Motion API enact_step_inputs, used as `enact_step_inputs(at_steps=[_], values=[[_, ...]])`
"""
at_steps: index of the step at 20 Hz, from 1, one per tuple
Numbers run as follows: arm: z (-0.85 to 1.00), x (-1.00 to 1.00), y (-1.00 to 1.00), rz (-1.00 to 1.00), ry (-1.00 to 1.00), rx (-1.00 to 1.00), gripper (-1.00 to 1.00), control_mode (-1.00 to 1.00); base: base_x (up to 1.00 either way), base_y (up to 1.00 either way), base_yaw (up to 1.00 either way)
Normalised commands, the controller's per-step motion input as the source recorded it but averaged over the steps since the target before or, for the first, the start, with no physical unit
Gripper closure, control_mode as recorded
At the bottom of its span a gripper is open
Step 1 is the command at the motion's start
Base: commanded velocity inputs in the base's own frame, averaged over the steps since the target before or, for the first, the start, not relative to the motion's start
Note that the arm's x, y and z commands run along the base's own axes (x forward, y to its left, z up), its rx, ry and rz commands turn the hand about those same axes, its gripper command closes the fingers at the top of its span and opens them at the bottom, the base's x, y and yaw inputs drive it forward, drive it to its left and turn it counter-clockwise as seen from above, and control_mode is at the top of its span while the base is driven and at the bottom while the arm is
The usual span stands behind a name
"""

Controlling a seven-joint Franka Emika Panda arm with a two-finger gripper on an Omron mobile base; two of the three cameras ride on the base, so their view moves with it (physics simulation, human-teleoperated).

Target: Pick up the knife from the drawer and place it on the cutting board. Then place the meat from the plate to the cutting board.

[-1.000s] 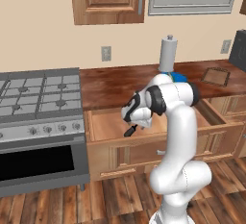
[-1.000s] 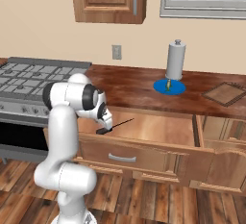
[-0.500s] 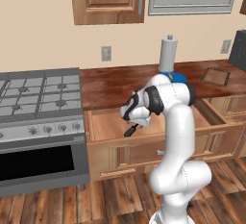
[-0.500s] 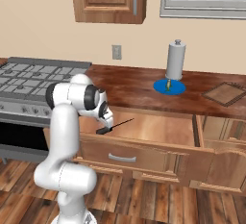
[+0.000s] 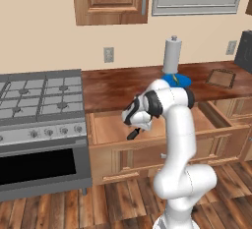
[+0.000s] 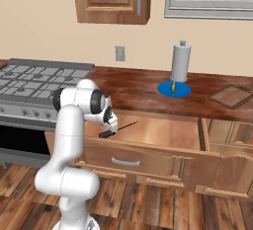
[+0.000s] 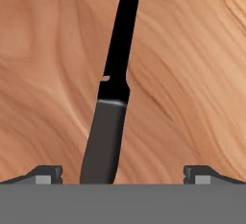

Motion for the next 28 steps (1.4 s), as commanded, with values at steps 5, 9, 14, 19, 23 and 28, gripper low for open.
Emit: enact_step_inputs(at_steps=[5,9,14,19,23,28], values=[[-0.38,0.37,0.00,0.00,0.00,0.00,-1.00,-1.00,0.00,0.00,0.00],[-0.28,0.36,0.00,0.00,0.00,0.00,-1.00,-1.00,0.00,0.00,0.00],[-0.16,0.28,0.00,0.00,0.00,0.00,-1.00,-1.00,0.00,0.00,0.00],[-0.13,0.10,0.00,0.00,0.00,0.00,-1.00,-1.00,0.00,0.00,0.00],[-0.04,0.00,0.00,0.00,0.00,0.02,-1.00,-1.00,0.00,0.00,0.00],[-0.01,0.00,0.00,0.00,0.04,0.01,-1.00,-1.00,0.00,0.00,0.00]])
